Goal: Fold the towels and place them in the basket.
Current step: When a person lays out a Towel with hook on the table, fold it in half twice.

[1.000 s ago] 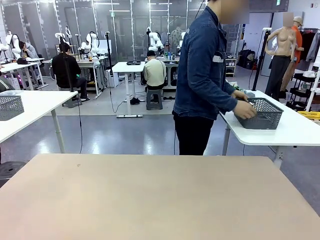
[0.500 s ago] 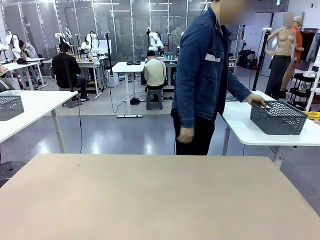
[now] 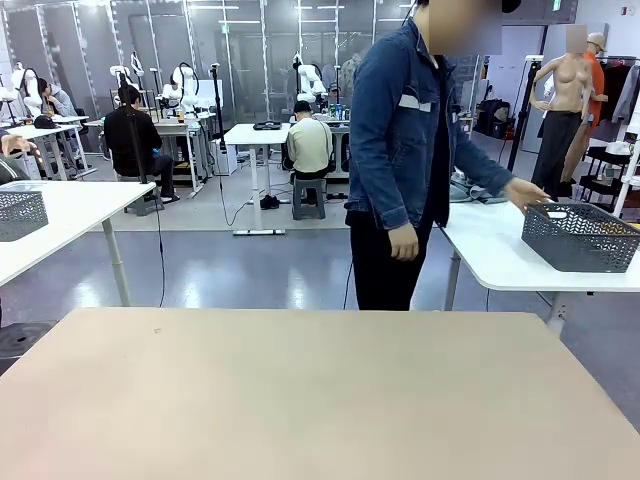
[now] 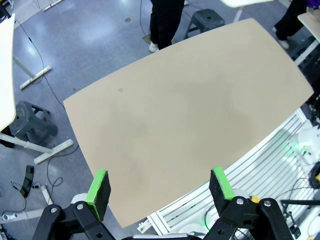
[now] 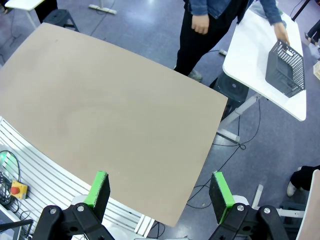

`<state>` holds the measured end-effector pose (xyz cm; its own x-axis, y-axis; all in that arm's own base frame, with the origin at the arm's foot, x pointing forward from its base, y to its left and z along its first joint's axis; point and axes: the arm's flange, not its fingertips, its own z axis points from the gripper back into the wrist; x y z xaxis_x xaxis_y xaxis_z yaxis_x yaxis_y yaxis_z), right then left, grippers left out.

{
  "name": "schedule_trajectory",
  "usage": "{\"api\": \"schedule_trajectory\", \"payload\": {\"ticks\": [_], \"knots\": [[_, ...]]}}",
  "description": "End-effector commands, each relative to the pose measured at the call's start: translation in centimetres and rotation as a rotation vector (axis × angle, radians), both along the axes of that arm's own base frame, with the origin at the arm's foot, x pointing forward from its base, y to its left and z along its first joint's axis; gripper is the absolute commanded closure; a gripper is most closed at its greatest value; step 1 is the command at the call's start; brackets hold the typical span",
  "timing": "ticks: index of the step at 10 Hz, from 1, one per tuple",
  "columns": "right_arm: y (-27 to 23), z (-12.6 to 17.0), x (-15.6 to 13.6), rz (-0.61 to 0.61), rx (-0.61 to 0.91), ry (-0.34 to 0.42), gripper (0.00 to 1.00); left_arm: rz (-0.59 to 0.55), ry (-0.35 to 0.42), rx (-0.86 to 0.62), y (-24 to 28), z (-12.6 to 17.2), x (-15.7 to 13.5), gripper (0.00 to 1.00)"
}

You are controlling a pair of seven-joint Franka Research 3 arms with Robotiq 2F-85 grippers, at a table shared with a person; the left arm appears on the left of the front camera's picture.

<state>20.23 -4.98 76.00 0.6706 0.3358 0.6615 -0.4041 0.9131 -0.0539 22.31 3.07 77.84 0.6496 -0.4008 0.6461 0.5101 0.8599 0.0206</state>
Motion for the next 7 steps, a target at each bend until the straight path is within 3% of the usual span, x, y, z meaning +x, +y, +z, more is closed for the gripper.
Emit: {"api": "schedule_trajectory", "payload": {"ticks": [1, 7], "knots": [[-0.05, 0.01, -0.03, 0.001, 0.001, -0.001, 0.00, -0.007, 0.001, 0.001, -0.12, 0.02, 0.01, 0.00], [-0.05, 0.01, -0.03, 0.001, 0.001, -0.001, 0.00, -0.007, 0.001, 0.001, -0.12, 0.02, 0.01, 0.00]]}}
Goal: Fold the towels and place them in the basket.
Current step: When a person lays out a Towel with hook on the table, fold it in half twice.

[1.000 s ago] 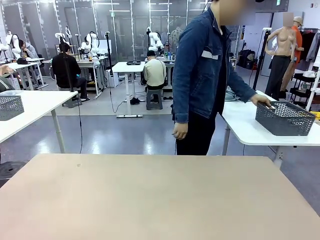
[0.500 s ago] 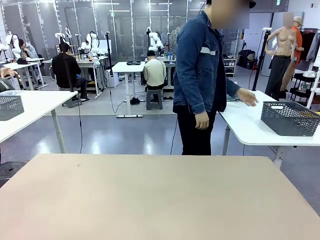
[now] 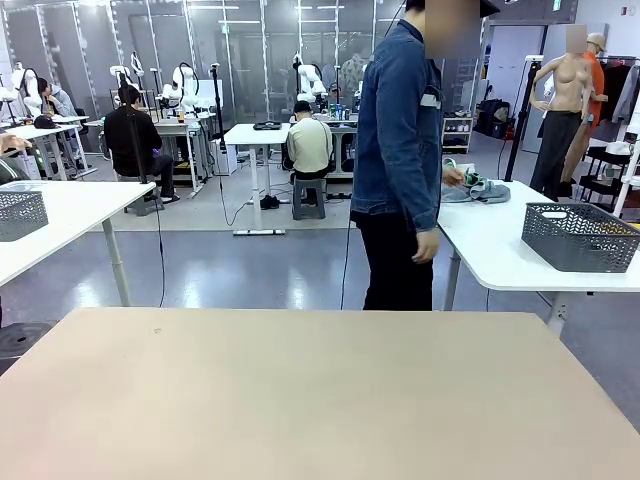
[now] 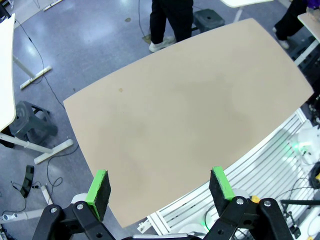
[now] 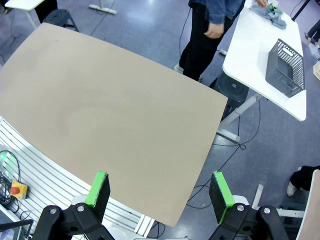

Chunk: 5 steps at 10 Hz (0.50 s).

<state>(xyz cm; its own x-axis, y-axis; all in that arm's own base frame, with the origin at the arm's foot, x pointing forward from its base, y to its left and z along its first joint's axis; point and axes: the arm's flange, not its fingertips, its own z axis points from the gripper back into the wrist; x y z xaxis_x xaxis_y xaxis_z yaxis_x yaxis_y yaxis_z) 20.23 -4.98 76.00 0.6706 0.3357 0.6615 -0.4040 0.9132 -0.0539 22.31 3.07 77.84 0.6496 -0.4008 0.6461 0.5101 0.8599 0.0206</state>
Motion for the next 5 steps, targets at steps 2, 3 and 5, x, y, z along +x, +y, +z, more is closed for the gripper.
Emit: {"api": "schedule_trajectory", "payload": {"ticks": [2, 3, 5], "knots": [[-0.05, 0.01, -0.03, 0.001, 0.001, -0.001, 0.00, -0.007, 0.001, 0.001, -0.12, 0.02, 0.01, 0.00], [-0.05, 0.01, -0.03, 0.001, 0.001, -0.001, 0.00, -0.007, 0.001, 0.001, -0.12, 0.02, 0.01, 0.00], [-0.05, 0.01, -0.03, 0.001, 0.001, -0.001, 0.00, -0.007, 0.001, 0.001, -0.12, 0.02, 0.01, 0.00]]}}
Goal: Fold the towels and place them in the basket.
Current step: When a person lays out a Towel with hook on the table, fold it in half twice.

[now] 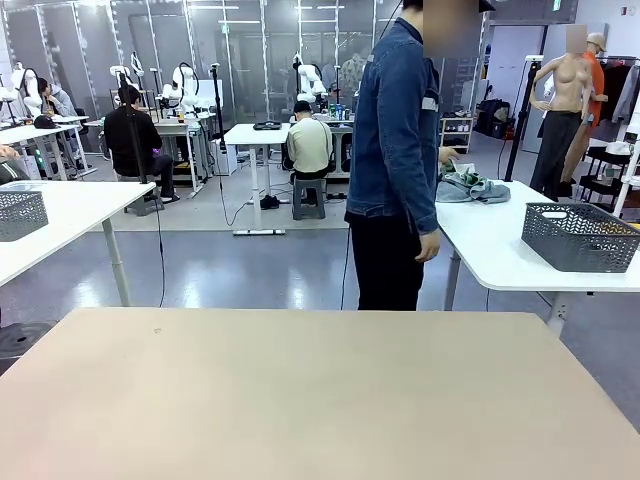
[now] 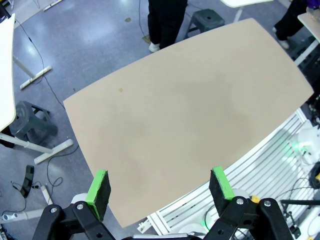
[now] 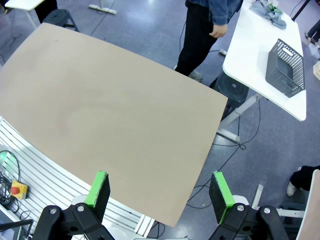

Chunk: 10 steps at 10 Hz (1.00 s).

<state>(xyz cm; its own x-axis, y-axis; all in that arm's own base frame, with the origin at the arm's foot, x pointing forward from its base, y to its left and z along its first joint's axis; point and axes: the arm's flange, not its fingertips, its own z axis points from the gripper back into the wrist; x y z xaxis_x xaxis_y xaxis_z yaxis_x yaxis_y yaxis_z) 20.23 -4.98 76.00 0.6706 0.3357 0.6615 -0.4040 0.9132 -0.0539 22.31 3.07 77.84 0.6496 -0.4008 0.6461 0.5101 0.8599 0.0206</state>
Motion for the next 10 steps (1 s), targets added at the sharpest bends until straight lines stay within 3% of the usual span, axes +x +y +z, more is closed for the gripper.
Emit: {"api": "schedule_trajectory", "payload": {"ticks": [1, 10], "knots": [[-0.05, 0.01, -0.03, 0.001, 0.001, -0.001, 0.00, -0.007, 0.001, 0.001, -0.12, 0.02, 0.01, 0.00], [-0.05, 0.01, -0.03, 0.001, 0.001, -0.001, 0.00, -0.007, 0.001, 0.001, -0.12, 0.02, 0.01, 0.00]]}}
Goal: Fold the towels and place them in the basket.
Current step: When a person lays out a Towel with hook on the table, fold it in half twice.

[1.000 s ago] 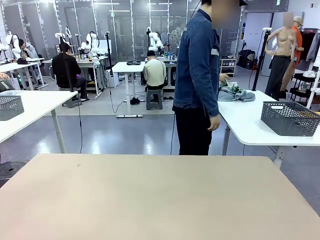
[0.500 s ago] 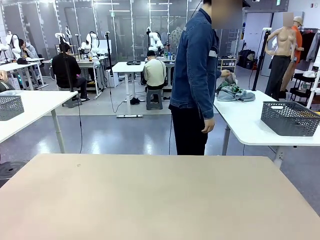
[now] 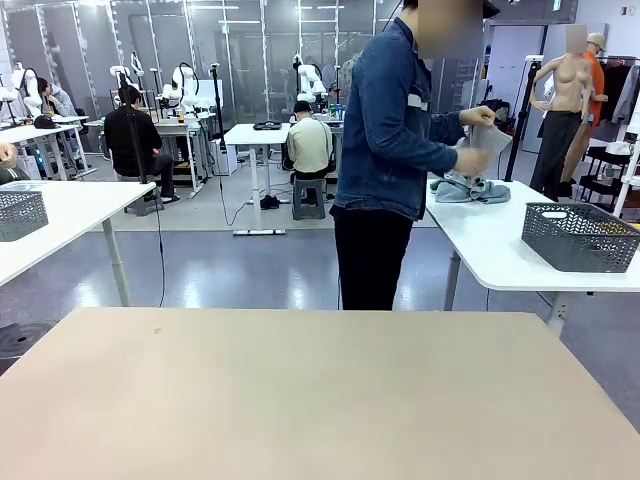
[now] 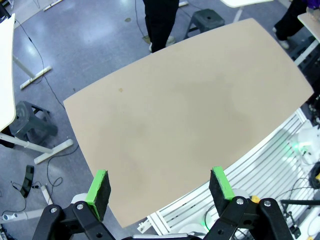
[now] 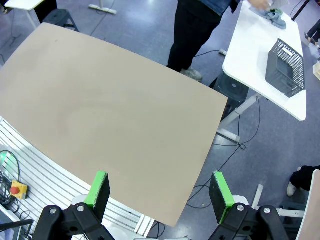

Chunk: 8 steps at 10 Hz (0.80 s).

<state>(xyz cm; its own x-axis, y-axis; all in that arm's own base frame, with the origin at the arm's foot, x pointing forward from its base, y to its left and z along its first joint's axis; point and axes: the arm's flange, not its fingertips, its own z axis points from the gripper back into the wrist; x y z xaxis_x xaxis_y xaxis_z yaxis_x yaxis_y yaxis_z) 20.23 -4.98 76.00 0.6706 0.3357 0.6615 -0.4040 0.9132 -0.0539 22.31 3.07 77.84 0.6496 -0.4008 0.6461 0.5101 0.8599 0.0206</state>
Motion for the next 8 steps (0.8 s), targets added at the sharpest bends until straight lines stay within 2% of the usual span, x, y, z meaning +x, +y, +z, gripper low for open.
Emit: {"api": "schedule_trajectory", "payload": {"ticks": [1, 8], "knots": [[-0.05, 0.01, -0.03, 0.001, 0.001, -0.001, 0.00, -0.007, 0.001, 0.001, -0.12, 0.02, 0.01, 0.00], [-0.05, 0.01, -0.03, 0.001, 0.001, -0.001, 0.00, -0.007, 0.001, 0.001, -0.12, 0.02, 0.01, 0.00]]}}
